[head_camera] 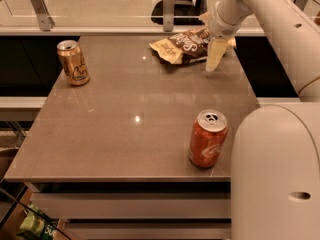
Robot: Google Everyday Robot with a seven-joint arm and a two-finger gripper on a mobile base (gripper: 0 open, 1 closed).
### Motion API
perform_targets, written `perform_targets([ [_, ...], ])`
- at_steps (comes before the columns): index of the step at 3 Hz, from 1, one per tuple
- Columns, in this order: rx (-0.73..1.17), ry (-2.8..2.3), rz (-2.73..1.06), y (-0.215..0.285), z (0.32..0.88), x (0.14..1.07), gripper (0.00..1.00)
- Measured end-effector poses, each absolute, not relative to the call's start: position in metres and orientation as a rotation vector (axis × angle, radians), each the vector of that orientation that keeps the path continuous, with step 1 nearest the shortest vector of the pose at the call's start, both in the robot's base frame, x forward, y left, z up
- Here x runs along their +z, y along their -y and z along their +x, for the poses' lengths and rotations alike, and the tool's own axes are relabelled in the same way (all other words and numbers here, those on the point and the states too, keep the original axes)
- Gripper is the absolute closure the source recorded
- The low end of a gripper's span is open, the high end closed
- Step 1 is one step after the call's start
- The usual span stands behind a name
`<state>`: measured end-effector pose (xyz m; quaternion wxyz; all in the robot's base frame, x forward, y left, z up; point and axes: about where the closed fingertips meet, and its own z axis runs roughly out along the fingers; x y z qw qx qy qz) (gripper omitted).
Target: Move brown chip bag near orange can
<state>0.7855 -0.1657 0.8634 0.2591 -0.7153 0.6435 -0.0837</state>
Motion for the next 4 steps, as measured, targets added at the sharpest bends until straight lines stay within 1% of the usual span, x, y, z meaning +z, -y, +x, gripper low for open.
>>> perform_targets([
  [4, -0.239, -1.649, -2.038, 0.127, 0.806, 0.841, 0.0],
])
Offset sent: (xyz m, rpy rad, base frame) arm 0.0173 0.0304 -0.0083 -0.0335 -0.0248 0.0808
